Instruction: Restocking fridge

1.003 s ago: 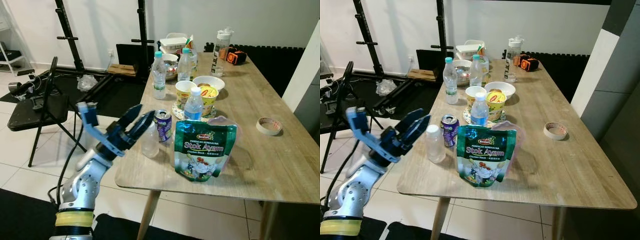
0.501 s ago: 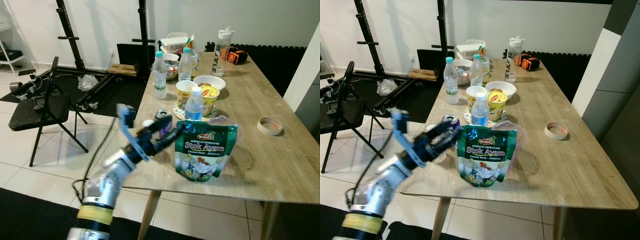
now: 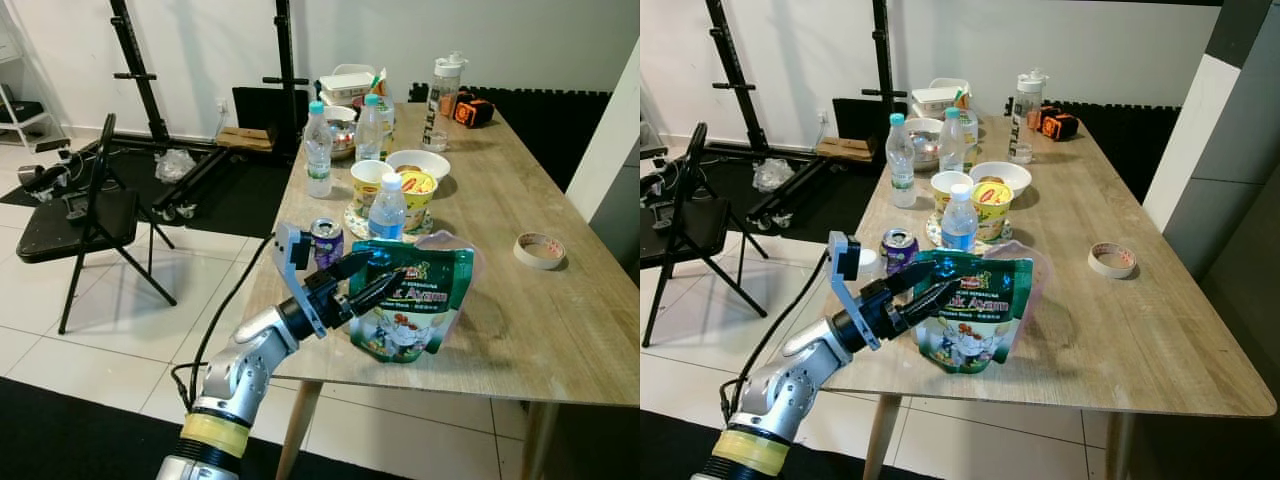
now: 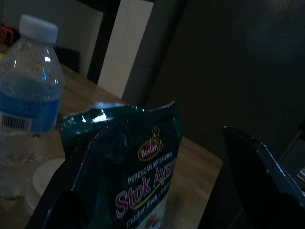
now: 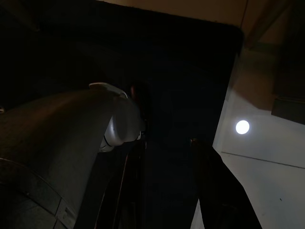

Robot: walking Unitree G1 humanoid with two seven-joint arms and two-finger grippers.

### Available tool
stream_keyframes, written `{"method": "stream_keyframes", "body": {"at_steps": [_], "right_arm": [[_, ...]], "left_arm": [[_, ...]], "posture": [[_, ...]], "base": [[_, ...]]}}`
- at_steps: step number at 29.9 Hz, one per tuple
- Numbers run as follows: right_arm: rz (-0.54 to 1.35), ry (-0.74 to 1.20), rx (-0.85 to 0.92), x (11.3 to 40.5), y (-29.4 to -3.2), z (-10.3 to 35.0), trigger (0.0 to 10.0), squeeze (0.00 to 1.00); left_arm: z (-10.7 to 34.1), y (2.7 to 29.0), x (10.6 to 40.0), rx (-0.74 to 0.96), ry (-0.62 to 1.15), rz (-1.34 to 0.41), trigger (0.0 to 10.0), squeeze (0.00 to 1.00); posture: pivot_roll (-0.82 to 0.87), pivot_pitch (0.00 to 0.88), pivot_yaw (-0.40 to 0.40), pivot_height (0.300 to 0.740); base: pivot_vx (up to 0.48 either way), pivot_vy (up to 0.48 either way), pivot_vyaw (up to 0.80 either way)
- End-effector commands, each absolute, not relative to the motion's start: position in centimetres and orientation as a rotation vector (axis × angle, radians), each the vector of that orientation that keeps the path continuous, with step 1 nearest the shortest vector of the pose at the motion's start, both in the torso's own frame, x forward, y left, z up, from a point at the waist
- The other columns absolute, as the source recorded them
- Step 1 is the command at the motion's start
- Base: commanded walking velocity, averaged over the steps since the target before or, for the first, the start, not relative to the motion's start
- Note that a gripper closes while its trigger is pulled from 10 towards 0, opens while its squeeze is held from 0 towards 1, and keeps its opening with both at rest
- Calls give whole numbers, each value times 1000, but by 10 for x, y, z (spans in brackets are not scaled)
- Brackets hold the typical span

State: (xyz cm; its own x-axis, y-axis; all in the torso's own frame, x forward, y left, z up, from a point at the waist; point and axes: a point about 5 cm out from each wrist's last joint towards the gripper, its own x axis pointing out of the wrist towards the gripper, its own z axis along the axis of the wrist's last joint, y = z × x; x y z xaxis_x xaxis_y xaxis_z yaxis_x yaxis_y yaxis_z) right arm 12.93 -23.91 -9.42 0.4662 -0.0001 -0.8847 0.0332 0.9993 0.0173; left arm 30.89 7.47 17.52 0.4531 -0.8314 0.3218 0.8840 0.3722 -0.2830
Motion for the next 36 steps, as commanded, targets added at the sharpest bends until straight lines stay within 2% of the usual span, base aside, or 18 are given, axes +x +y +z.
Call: {"method": "stream_keyframes", "body": {"at_steps": [1,9,22,36], "right_arm": [[-30,1091,45,128,-238,-95,10000,0],[-27,1088,44,129,-238,-94,10000,0],[-28,1092,45,128,-239,-95,10000,0],[-32,1093,48,127,-239,-95,10000,0]], "left_arm": [[183,71,308,-438,-176,-1109,10000,0],[203,82,312,-478,-275,-1063,10000,0],[192,91,322,-486,-235,-953,10000,0],[181,70,311,-527,-181,-1054,10000,0]], "posture": [[-81,31,8,740],[-79,29,6,740],[-82,30,6,740],[-81,32,6,740]], "base": [[0,0,0],[0,0,0],[0,0,0],[0,0,0]]}}
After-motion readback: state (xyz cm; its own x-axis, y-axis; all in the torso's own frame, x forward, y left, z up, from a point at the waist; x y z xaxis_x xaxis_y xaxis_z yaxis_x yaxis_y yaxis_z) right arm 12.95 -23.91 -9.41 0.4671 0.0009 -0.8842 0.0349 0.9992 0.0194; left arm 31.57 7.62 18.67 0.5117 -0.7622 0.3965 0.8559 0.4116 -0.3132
